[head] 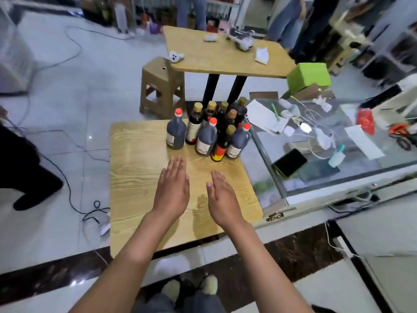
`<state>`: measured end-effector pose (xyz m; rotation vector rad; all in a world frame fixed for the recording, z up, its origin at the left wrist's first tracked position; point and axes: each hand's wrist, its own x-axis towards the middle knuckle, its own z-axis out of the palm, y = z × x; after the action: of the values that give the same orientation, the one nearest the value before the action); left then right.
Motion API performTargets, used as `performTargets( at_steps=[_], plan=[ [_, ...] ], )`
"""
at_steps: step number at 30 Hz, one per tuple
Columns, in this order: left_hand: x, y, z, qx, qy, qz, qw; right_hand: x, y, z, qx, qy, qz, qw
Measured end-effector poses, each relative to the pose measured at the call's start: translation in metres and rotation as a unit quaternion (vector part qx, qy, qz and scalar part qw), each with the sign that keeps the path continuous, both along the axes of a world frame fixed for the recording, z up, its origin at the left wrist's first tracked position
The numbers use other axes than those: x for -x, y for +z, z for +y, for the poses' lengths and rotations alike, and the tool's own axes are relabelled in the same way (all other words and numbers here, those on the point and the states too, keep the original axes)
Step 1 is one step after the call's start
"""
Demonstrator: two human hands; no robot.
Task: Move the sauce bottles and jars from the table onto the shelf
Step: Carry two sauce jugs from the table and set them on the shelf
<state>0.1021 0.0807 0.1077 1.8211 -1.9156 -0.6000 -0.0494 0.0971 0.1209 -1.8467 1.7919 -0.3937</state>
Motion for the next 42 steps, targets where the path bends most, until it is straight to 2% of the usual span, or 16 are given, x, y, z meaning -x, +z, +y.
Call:
performTargets(
  at_steps=[4,10,15,17,20,23,25,29,32,36,42],
  plan=[
    [-0.021,0.000,-0.025,-0.006,0.035,0.012,0.999,-0.020,-0.010,-0.042,-0.019,0.003,-0.056,0.998],
    [-0.024,-0.009,-0.091,-0.005,0.083,0.085,0.993,-0.014,-0.036,-0.115,-0.027,-0.102,-0.162,0.981],
    [-0.008,-0.014,-0.169,-0.040,0.192,0.200,0.960,0.004,-0.046,-0.185,-0.012,-0.164,-0.200,0.966],
    [-0.002,-0.021,-0.198,-0.068,0.213,0.212,0.951,0.008,-0.049,-0.207,0.007,-0.174,-0.215,0.961],
    [0.008,-0.035,-0.236,-0.103,0.245,0.218,0.939,0.013,-0.058,-0.238,-0.023,-0.216,-0.227,0.949],
    [0.015,-0.046,-0.260,-0.096,0.272,0.224,0.931,0.014,-0.068,-0.257,-0.054,-0.220,-0.245,0.943],
    [0.018,-0.053,-0.269,-0.094,0.297,0.252,0.916,0.014,-0.073,-0.265,-0.073,-0.232,-0.267,0.933],
    [0.019,-0.070,-0.274,-0.128,0.350,0.349,0.860,0.016,-0.076,-0.274,-0.086,-0.267,-0.265,0.923],
    [0.016,-0.071,-0.273,-0.136,0.349,0.395,0.839,0.020,-0.082,-0.276,-0.066,-0.266,-0.235,0.933],
    [0.007,-0.070,-0.273,-0.152,0.323,0.397,0.845,0.024,-0.096,-0.277,-0.075,-0.240,-0.231,0.940],
    [0.004,-0.065,-0.262,-0.203,0.288,0.413,0.840,0.013,-0.098,-0.268,-0.101,-0.136,-0.197,0.966]
  ],
)
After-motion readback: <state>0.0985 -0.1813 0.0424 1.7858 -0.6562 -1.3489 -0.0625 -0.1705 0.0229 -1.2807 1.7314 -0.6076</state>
